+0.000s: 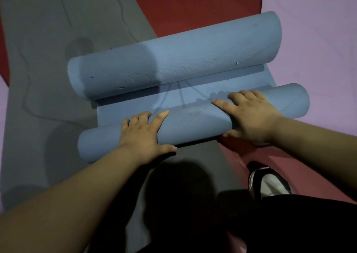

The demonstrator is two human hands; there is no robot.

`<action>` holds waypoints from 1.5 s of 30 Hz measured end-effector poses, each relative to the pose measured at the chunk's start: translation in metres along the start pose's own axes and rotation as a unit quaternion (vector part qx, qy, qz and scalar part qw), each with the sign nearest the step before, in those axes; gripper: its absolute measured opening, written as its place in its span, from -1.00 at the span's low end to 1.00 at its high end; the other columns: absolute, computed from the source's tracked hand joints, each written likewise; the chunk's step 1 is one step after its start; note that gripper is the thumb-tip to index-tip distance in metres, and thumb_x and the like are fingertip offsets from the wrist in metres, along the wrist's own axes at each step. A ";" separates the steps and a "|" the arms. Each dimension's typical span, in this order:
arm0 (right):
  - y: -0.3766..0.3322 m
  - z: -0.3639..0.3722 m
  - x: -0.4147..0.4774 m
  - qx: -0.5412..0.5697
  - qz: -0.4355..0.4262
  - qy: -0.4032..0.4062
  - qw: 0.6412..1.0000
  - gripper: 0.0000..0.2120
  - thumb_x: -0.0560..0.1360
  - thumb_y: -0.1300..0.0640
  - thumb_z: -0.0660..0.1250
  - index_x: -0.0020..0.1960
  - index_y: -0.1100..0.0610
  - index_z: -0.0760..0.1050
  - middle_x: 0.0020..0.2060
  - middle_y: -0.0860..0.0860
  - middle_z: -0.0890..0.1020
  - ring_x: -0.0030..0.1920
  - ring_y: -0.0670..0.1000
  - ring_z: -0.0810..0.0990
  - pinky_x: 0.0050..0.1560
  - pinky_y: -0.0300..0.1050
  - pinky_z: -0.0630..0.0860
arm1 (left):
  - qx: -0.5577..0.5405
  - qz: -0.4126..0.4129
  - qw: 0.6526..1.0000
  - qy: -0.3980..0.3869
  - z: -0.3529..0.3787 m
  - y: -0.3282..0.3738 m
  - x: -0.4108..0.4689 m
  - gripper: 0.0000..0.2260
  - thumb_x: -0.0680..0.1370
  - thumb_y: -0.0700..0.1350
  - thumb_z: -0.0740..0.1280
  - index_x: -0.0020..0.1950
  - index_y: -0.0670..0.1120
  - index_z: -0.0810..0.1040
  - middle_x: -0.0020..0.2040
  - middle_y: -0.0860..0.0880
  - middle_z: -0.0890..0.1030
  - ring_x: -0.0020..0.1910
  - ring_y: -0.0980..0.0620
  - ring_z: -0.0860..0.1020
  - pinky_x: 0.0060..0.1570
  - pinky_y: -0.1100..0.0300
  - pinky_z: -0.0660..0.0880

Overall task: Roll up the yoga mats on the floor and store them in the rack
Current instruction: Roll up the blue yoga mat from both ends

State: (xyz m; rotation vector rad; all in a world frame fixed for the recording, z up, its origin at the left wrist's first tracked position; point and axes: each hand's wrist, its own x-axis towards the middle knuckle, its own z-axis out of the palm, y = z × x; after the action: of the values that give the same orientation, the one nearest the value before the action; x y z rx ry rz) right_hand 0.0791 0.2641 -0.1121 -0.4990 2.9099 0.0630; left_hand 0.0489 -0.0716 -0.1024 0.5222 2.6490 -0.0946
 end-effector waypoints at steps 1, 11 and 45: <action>0.002 0.000 0.002 -0.001 -0.003 -0.006 1.000 -0.03 0.29 -0.56 0.20 0.59 -0.13 0.18 0.23 0.16 0.52 0.17 0.26 0.52 0.26 0.18 0.40 | -0.001 -0.001 1.000 0.000 0.000 -0.001 0.002 -0.01 0.28 0.66 0.13 0.59 0.32 -0.14 0.54 -0.11 0.23 0.50 -0.17 0.22 0.49 -0.18 0.14; -0.004 -0.007 -0.016 0.009 -0.044 -0.098 0.994 0.00 0.31 -0.68 -0.01 0.60 -0.16 0.05 0.16 0.02 0.59 0.14 0.17 0.60 0.12 0.10 0.47 | 0.026 0.072 0.997 -0.019 -0.005 -0.014 -0.006 -0.06 0.31 0.66 -0.12 0.61 0.27 -0.04 0.37 -0.01 0.39 0.31 -0.12 0.38 0.32 -0.09 0.32; -0.017 0.001 -0.024 0.104 -0.020 -0.055 0.993 -0.17 0.51 -0.55 -0.07 0.63 -0.10 0.16 0.63 0.08 0.18 0.62 0.19 0.12 0.56 0.27 0.13 | -0.044 -0.018 0.996 -0.079 0.025 -0.003 -0.068 0.06 0.19 0.72 -0.14 0.61 0.28 -0.24 0.66 -0.03 -0.18 0.64 -0.14 -0.13 0.56 -0.32 -0.13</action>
State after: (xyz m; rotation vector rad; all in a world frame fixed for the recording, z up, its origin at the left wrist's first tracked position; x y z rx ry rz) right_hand 0.1074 0.2557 -0.1088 -0.5014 2.7573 -0.2096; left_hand 0.1141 -0.1016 -0.0956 0.4208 2.4960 -0.0293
